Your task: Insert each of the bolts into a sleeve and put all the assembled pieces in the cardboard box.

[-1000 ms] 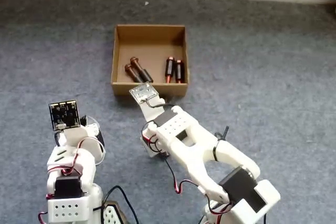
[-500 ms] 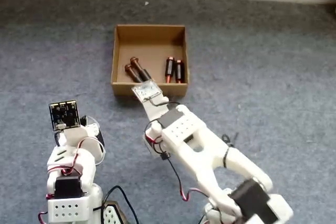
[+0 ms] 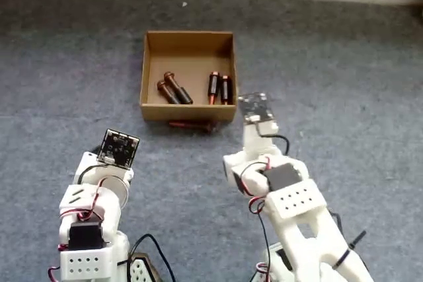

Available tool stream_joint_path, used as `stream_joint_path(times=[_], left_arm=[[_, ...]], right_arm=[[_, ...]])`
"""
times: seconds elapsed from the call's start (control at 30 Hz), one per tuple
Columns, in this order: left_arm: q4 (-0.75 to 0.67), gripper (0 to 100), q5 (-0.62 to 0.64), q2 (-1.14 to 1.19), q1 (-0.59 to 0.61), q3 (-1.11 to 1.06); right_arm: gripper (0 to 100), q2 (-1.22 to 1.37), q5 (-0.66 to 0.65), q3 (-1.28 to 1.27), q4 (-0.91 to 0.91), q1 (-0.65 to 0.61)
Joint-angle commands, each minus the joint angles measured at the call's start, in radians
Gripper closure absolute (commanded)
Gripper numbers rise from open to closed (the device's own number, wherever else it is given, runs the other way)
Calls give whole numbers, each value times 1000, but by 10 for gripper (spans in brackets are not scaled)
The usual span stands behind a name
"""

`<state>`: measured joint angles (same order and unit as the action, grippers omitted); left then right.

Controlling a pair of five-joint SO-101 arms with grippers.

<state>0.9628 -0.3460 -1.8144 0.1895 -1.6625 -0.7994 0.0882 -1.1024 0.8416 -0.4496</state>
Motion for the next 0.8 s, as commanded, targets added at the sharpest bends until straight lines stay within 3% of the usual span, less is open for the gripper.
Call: stream_joint_path(times=[0.0,0.13,0.23,0.4,0.77], left_arm=[[60,993,-28,-7,-1,96],[201,993,-101,-5,-71,237],[292,993,-152,-5,-159,326],[315,991,-155,48,-229,390],[313,989,-222,754,-409,727]], right_arm=[[995,-67,11,-31,-104,97],[995,-76,23,-54,-159,153],[995,-74,106,-54,-174,168],[995,-74,121,-54,-180,185],[995,-73,123,-56,-229,317]])
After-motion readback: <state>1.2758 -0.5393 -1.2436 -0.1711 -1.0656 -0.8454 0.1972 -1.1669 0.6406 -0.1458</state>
